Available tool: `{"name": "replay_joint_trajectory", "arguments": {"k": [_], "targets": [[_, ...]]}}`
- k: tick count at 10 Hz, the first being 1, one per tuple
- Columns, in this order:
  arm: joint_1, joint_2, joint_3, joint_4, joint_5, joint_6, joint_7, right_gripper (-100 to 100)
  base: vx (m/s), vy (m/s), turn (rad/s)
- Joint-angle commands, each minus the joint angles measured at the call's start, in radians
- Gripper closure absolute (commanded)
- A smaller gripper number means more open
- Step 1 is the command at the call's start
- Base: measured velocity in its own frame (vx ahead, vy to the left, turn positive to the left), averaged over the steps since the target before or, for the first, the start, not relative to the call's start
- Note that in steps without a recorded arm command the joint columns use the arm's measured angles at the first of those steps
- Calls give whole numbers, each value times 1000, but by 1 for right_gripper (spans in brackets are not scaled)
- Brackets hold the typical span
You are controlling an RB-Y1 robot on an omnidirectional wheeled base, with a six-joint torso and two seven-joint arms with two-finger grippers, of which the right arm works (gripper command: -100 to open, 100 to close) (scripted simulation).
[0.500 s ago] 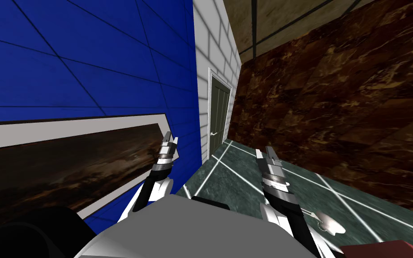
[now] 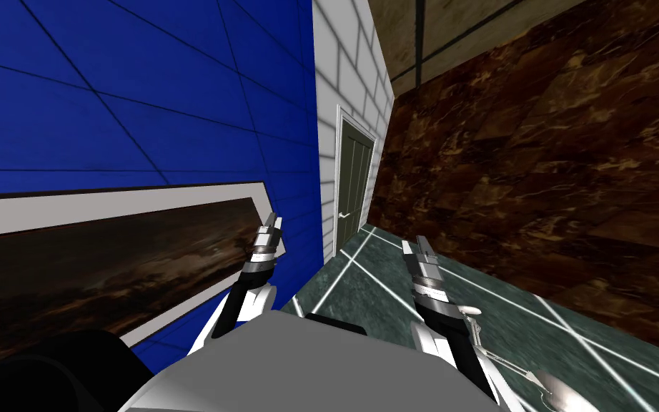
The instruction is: Pull the door open
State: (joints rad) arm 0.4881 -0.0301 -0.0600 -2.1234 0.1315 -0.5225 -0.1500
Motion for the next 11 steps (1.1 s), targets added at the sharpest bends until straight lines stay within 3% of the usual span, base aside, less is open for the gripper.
{"name": "replay_joint_trajectory", "arguments": {"k": [1, 11], "targets": [[-11, -7, -1, 31, 2, -9, -5, -100, 80, -54, 112], [-105, -48, -5, 270, 18, -70, -38, -100, 77, -51, 124]]}}
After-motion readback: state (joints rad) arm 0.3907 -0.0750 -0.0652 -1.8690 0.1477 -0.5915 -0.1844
